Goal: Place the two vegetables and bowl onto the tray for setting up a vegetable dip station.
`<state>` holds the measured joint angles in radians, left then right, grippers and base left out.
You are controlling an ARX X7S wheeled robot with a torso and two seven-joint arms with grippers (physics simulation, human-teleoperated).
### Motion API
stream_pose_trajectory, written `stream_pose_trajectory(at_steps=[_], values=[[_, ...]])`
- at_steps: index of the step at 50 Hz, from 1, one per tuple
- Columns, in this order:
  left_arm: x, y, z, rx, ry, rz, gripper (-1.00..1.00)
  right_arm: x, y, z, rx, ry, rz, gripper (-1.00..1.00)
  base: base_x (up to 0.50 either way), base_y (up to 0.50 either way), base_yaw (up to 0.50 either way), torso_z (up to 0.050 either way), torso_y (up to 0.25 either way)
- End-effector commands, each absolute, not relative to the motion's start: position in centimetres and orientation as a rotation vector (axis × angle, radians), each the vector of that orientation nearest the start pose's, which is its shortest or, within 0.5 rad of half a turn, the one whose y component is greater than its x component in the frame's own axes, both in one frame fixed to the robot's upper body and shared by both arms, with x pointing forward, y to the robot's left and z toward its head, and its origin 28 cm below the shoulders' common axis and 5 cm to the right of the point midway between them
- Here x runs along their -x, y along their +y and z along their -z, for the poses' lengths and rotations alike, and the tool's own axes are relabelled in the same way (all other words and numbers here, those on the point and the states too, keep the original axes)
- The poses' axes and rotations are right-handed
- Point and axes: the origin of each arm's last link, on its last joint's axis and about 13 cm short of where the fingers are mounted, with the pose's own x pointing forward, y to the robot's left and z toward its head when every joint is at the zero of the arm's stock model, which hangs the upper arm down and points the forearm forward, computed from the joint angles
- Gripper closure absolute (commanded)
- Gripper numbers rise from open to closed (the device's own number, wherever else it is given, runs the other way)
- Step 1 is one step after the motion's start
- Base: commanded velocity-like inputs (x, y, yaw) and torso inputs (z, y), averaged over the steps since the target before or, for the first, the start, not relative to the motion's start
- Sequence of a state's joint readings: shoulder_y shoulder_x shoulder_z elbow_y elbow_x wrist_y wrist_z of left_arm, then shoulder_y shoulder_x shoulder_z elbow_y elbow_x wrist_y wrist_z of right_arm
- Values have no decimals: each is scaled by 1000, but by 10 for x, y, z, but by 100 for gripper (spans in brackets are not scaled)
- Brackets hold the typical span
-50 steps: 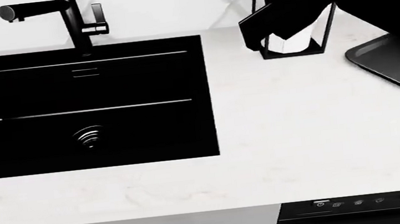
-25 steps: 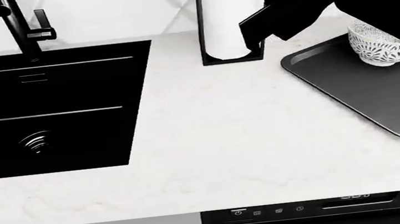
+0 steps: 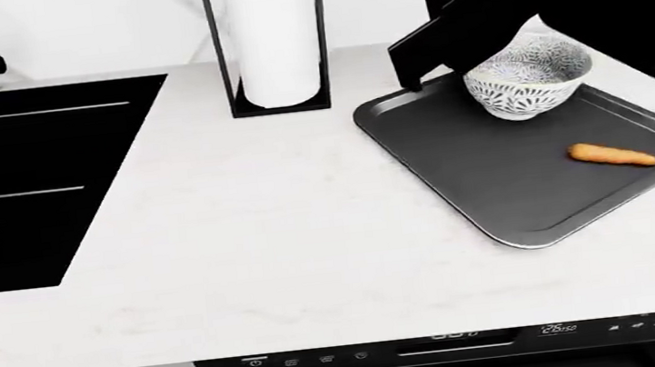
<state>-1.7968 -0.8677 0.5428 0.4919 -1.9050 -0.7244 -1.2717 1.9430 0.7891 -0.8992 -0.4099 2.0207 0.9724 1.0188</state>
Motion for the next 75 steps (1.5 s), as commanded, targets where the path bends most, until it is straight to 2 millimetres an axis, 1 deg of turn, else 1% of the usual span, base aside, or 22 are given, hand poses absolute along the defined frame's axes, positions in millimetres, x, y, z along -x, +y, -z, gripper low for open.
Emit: stream_pose_trajectory(at_steps=[1,6,10,32,38,46,53,57,62,68,75], values=[[-162,230,-424,87,-476,9,-100,-186,-99,-397,357,-128,-302,100,0,-500,0,0,0],[-162,230,-424,86,-476,8,-100,-185,-100,-397,358,-129,-313,100,0,-500,0,0,0],[-161,230,-424,86,-477,9,-100,-184,-100,-398,346,-163,-346,100,63,-486,0,0,0],[-160,230,-425,89,-482,6,-100,-188,-100,-393,355,-146,-352,100,322,-386,0,0,0],[-160,230,-425,88,-481,7,-100,-188,-100,-393,358,-145,-350,100,325,-183,0,0,0],[-159,231,-426,91,-482,0,-100,-188,-100,-391,350,-132,-356,100,0,0,0,0,2],[-159,233,-425,94,-480,-13,-100,-185,-100,-389,284,-97,-457,100,0,0,0,0,0],[-160,233,-425,94,-477,-15,-100,-184,-103,-386,253,-42,-514,100,0,0,0,0,0],[-160,233,-425,94,-478,-16,-100,-181,-108,-388,239,1,-533,100,0,0,0,0,0],[-161,233,-425,91,-477,-17,-100,-182,-111,-391,205,72,-570,100,0,0,0,0,0],[-161,233,-425,92,-477,-18,-100,-180,-110,-386,193,158,-616,100,0,0,0,0,0]])
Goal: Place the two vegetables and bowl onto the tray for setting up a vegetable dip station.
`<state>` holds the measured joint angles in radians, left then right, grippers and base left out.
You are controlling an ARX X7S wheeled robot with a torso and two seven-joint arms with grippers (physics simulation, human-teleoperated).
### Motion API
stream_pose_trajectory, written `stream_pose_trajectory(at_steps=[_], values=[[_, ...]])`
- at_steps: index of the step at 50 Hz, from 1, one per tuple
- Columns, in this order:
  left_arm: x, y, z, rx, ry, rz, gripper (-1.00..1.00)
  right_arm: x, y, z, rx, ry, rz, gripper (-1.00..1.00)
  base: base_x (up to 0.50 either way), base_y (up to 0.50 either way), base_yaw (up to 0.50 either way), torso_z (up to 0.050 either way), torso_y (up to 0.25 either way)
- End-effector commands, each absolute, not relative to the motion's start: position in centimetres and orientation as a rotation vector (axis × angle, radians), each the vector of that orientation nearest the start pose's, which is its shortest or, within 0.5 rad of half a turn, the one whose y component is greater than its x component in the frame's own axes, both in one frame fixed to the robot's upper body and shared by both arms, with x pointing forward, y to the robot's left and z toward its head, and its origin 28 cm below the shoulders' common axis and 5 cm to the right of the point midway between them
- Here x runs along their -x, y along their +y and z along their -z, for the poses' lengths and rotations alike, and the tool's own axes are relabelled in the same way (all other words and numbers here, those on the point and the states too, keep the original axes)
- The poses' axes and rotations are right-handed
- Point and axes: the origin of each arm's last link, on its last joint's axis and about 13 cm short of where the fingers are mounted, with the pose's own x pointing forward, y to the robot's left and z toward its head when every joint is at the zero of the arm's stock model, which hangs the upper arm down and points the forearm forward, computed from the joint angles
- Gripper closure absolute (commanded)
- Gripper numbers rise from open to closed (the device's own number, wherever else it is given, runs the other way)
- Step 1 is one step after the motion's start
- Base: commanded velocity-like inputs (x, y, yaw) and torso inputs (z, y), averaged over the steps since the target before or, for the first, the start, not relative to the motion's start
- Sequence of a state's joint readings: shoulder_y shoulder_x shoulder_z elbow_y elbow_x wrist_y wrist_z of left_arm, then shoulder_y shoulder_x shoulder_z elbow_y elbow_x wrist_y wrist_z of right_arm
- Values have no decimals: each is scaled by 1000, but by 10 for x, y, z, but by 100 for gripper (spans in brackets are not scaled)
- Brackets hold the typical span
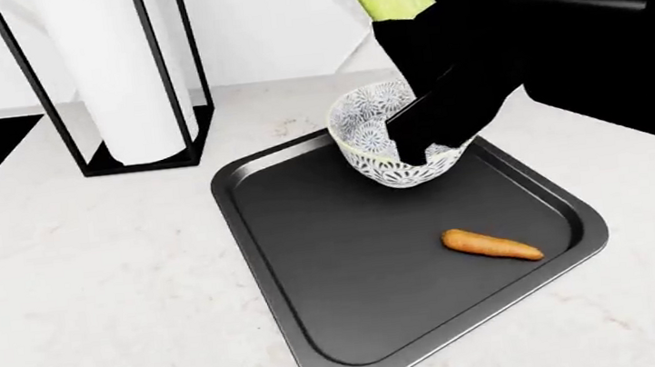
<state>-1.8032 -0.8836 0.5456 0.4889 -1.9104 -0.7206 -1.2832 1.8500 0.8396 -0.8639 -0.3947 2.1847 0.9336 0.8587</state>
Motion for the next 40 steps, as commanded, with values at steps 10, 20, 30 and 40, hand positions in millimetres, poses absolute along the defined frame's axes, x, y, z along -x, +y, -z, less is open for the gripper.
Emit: stream_pose_trajectory(at_steps=[10,20,30,40], values=[[-162,232,-424,87,-474,-19,-100,-183,-105,-384,202,268,-671,100,0,0,0,0,1],[-162,232,-424,88,-473,-19,-100,-194,-98,-378,219,352,-664,100,0,0,0,0,0],[-162,233,-424,89,-474,-19,-100,-197,-92,-370,197,429,-666,100,0,0,0,0,0],[-162,233,-424,89,-473,-20,-100,-195,-92,-361,218,503,-670,100,0,0,0,0,0]])
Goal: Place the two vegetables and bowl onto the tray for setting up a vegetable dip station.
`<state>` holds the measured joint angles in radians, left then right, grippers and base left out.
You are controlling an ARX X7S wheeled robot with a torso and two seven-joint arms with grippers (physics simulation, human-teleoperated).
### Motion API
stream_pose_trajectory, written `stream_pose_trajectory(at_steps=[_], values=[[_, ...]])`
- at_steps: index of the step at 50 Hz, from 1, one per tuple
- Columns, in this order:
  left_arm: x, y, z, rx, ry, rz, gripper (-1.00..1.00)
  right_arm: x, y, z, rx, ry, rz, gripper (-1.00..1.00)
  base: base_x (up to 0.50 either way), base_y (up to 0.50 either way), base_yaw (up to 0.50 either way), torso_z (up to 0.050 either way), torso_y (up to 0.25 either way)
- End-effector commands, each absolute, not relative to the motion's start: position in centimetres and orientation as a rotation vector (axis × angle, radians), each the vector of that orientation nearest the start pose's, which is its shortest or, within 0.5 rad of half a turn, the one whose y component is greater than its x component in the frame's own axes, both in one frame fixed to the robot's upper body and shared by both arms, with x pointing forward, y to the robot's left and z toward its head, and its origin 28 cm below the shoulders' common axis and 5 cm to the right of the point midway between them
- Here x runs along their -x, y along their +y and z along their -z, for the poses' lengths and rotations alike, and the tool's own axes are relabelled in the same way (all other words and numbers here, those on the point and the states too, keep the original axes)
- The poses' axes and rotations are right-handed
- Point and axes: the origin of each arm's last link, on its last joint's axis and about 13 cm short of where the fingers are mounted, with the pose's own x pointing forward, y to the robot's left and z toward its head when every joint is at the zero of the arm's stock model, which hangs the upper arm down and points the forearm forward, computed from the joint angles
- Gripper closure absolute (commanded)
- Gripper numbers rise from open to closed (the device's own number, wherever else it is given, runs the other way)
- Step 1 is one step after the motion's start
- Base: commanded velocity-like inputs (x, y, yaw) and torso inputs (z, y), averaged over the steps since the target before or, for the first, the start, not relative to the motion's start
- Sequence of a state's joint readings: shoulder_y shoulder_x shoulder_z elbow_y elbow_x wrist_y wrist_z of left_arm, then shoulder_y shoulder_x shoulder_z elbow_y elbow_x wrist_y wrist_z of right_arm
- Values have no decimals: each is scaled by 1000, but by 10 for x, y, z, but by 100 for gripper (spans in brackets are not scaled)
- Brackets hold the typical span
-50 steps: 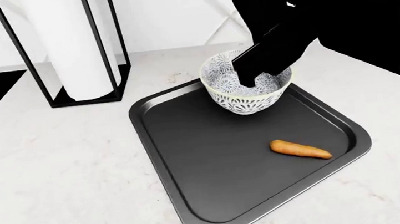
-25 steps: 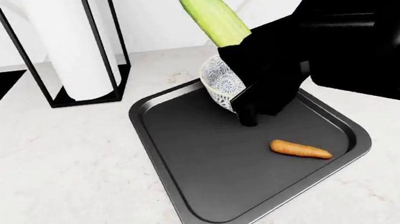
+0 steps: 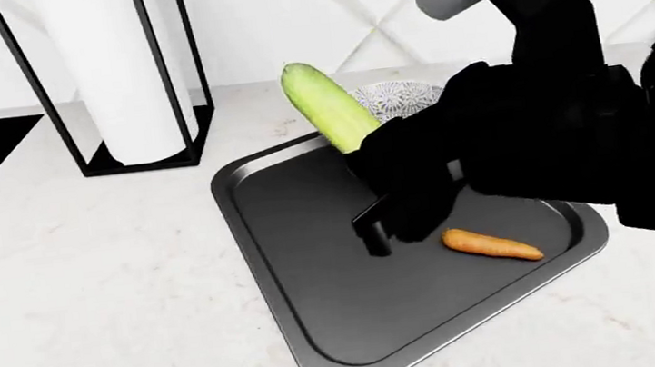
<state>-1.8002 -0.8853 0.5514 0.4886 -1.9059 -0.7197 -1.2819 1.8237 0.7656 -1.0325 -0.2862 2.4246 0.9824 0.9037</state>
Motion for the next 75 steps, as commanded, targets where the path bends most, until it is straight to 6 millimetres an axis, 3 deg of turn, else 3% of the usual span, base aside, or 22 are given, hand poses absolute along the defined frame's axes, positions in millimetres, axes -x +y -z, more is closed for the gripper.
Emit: stream_pose_trajectory(at_steps=[1,30,75], values=[[-162,232,-424,89,-472,-20,-100,-194,-91,-361,228,512,-672,100,0,0,0,0,0],[-163,232,-423,88,-470,-21,-100,-189,-89,-351,248,608,-692,100,0,0,0,0,0],[-162,232,-423,89,-469,-21,-100,-200,-90,-336,258,649,-672,100,0,0,0,0,0]])
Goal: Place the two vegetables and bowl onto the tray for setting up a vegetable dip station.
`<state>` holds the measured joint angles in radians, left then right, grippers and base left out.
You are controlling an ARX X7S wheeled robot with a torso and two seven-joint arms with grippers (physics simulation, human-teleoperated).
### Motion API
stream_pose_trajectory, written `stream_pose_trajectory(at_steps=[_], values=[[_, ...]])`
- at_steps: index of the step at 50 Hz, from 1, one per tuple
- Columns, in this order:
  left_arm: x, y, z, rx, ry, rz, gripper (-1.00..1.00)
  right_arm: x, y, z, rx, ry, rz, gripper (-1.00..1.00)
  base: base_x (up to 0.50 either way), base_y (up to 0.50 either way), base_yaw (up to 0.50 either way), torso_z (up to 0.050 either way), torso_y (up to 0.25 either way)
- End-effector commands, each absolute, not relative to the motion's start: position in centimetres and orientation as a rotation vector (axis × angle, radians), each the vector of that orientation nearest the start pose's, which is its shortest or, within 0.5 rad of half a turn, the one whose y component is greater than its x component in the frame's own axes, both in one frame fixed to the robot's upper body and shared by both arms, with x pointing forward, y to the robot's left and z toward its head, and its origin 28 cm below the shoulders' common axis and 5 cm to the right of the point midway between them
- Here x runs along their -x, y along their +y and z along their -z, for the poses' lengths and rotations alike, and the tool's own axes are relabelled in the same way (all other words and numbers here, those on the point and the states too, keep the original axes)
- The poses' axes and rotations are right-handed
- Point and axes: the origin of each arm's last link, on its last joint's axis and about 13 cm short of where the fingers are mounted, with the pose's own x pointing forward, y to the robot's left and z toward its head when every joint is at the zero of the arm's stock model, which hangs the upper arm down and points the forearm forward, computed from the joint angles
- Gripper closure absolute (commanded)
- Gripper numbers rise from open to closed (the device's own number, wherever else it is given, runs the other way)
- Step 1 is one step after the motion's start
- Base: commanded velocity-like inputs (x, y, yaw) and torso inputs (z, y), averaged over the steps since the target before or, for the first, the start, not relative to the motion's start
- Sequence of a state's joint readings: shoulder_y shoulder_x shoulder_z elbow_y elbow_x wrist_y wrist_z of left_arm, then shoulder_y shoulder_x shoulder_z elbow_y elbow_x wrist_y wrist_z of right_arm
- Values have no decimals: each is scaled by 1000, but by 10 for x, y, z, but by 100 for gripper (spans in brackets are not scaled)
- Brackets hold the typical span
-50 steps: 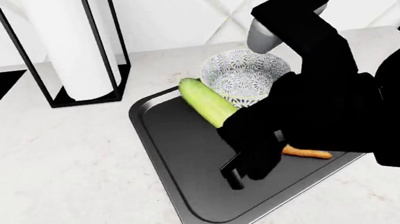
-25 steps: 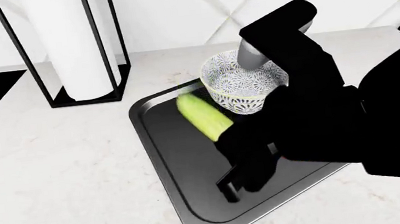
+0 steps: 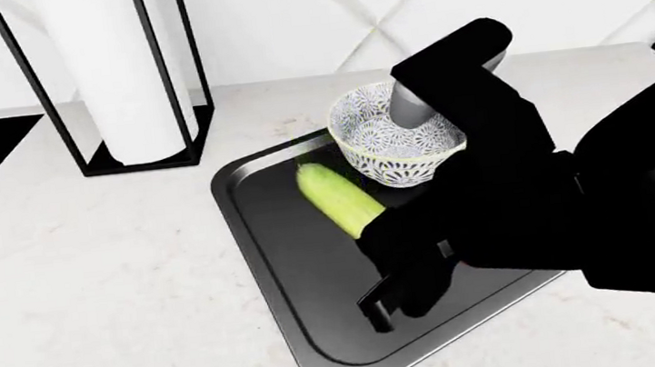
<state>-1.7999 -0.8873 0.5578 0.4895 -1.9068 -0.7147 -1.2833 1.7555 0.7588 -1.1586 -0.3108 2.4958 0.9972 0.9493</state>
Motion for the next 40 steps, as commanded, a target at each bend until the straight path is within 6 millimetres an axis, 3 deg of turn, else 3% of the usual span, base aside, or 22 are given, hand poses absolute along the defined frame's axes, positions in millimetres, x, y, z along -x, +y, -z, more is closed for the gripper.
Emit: stream_pose_trajectory(at_steps=[1,3,4,20,30,40], values=[[-162,232,-423,90,-469,-20,-100,-200,-90,-336,252,653,-674,100,0,0,0,0,0],[-163,232,-423,90,-468,-21,-100,-200,-90,-336,255,653,-669,100,0,0,0,0,0],[-163,232,-423,89,-468,-21,-100,-200,-90,-336,255,650,-667,-100,0,0,0,0,0],[-163,232,-423,86,-468,-21,-100,-200,-90,-341,246,628,-666,-100,0,0,0,0,0],[-162,232,-423,86,-470,-21,-100,-185,-88,-378,229,447,-681,-100,0,0,0,0,0],[-161,232,-424,87,-473,-21,-100,-179,-90,-400,192,266,-649,-100,0,0,0,0,0]])
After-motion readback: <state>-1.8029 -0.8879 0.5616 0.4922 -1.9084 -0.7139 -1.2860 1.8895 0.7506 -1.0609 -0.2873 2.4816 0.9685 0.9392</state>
